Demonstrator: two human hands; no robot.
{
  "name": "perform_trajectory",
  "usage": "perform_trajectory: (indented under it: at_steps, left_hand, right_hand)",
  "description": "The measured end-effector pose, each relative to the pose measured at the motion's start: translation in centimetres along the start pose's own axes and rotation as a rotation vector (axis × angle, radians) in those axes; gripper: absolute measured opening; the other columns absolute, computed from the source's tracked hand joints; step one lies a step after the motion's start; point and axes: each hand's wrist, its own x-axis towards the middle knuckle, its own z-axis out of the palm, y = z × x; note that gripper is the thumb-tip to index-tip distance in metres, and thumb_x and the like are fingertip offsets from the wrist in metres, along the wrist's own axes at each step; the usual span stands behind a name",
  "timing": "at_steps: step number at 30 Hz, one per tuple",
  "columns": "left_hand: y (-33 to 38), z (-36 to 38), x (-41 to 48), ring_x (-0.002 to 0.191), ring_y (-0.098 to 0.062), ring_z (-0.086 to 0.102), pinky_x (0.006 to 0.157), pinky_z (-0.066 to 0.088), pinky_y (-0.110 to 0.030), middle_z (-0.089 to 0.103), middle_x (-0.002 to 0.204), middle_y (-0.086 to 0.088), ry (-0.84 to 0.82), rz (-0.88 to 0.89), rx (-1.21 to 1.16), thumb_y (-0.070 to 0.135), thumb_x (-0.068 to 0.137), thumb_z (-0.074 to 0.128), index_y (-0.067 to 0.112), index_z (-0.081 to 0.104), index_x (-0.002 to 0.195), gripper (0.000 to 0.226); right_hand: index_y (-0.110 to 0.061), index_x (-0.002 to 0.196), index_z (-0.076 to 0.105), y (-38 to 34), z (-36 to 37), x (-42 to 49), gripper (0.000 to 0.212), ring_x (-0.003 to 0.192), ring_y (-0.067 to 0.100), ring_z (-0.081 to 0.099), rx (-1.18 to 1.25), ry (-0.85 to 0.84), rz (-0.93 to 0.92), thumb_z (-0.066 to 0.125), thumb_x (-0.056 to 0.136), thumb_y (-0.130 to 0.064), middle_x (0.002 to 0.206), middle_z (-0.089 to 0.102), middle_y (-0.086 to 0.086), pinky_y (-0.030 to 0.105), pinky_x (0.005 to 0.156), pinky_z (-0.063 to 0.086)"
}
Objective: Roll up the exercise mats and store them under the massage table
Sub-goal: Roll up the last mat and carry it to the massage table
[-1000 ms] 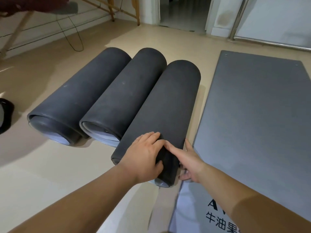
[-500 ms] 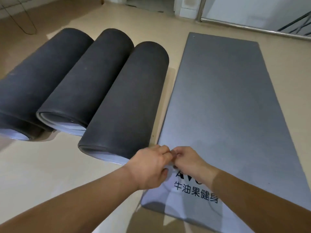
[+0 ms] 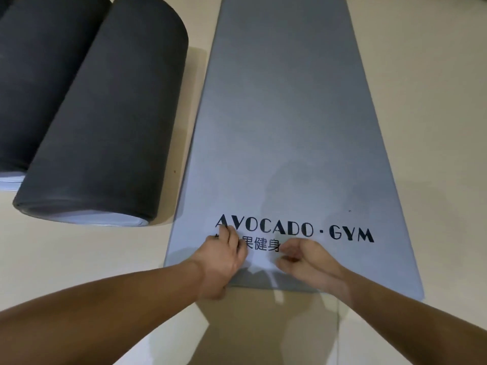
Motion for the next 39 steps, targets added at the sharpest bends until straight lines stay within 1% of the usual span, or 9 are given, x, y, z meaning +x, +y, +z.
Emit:
perform_trajectory:
  at_steps: [2, 4, 7, 10, 14, 24, 31, 35, 39]
  left_hand:
    - [0.5, -0.6, -0.1, 0.151, -0.060, 0.016, 0.098, 0.053, -0.054, 0.005, 0.162, -0.046, -0.051, -0.004, 0.005, 0.037, 0.091, 0.064, -0.004, 0.001, 0.162, 0.102]
    - [0.9, -1.1, -0.8, 0.154, -0.060, 0.009, 0.102, 0.050, -0.056, -0.001, 0.165, -0.044, -0.101, 0.022, -0.033, 0.025, 0.097, 0.055, -0.003, 0.000, 0.163, 0.090]
    - [1.2, -2.0, -1.8, 0.143, -0.053, 0.036, 0.096, 0.052, -0.054, 0.027, 0.157, -0.041, -0.063, 0.052, -0.036, 0.016, 0.096, 0.052, -0.004, 0.019, 0.156, 0.071]
    - [0.7, -4.0, -2.4, 0.116, -0.039, 0.058, 0.084, 0.056, -0.045, 0.053, 0.135, -0.023, -0.034, 0.022, -0.041, 0.011, 0.093, 0.056, 0.003, 0.042, 0.142, 0.052]
    - [-1.4, -7.6, -2.6, 0.116, -0.032, 0.063, 0.077, 0.049, -0.037, 0.061, 0.131, -0.009, 0.110, -0.118, -0.063, 0.014, 0.098, 0.046, 0.016, 0.052, 0.133, 0.036]
    - [-5.9, -17.1, -4.5, 0.093, -0.024, 0.064, 0.084, 0.057, -0.036, 0.068, 0.097, 0.000, 0.072, -0.226, -0.511, 0.018, 0.086, 0.052, 0.026, 0.067, 0.087, 0.017]
    - [-7.7, -23.0, -5.0, 0.074, -0.005, 0.071, 0.065, 0.058, -0.021, 0.075, 0.072, 0.013, -0.197, -0.126, -0.758, 0.002, 0.081, 0.051, 0.025, 0.078, 0.076, 0.036]
    - [-9.1, -22.5, -2.2, 0.089, -0.016, 0.069, 0.073, 0.056, -0.030, 0.074, 0.089, 0.003, -0.166, -0.210, -0.690, 0.004, 0.087, 0.053, 0.023, 0.076, 0.083, 0.030]
    - [-9.6, -21.3, -0.9, 0.104, -0.023, 0.062, 0.084, 0.054, -0.037, 0.065, 0.116, -0.002, 0.266, -0.349, -0.435, 0.012, 0.089, 0.058, 0.023, 0.065, 0.109, 0.023]
  right_hand:
    - [-0.020, 0.112, 0.066, 0.1, -0.3, -1.2, 0.018, 0.095, 0.015, 0.051, -0.401, -0.114, -0.149, 0.070, 0.098, -0.030, 0.106, 0.050, -0.005, 0.028, 0.084, 0.050]
    - [-0.033, 0.143, 0.057, -0.3, -0.3, -1.3, 0.067, 0.126, 0.013, 0.049, -0.470, -0.076, -0.060, 0.076, 0.085, -0.062, 0.133, 0.049, -0.012, 0.031, 0.105, 0.045]
    - [-0.034, 0.149, 0.048, -1.4, -0.2, -1.7, 0.086, 0.133, 0.017, 0.042, -0.614, -0.019, -0.140, 0.076, 0.078, -0.073, 0.140, 0.044, -0.007, 0.032, 0.108, 0.042]
    - [-0.031, 0.152, 0.042, -1.7, -0.1, -2.3, 0.077, 0.135, 0.022, 0.041, -0.765, 0.019, -0.115, 0.074, 0.085, -0.053, 0.145, 0.040, -0.003, 0.035, 0.110, 0.044]
    - [-0.024, 0.148, 0.039, -2.4, -2.4, -4.2, 0.063, 0.130, 0.026, 0.047, -0.880, 0.009, 0.032, 0.062, 0.089, -0.017, 0.143, 0.043, 0.003, 0.038, 0.101, 0.050]
    - [-0.011, 0.089, 0.069, -9.0, -16.1, -5.5, 0.015, 0.077, 0.026, 0.060, -0.564, -0.189, 0.193, 0.063, 0.076, -0.009, 0.076, 0.060, 0.000, 0.028, 0.063, 0.043]
    - [-0.014, 0.076, 0.080, -10.6, -19.9, -4.4, 0.029, 0.112, 0.043, 0.070, -0.451, -0.563, 0.385, 0.066, 0.079, 0.010, 0.104, 0.076, 0.016, 0.046, 0.109, 0.055]
    - [-0.013, 0.083, 0.073, -10.7, -20.3, -2.6, 0.011, 0.099, 0.034, 0.067, -0.603, -0.376, 0.322, 0.077, 0.079, -0.003, 0.107, 0.070, 0.016, 0.047, 0.095, 0.060]
    - [-0.017, 0.099, 0.070, -10.9, -22.1, -1.9, 0.020, 0.088, 0.023, 0.064, -0.672, 0.030, 0.196, 0.069, 0.082, -0.009, 0.100, 0.069, 0.002, 0.032, 0.068, 0.046]
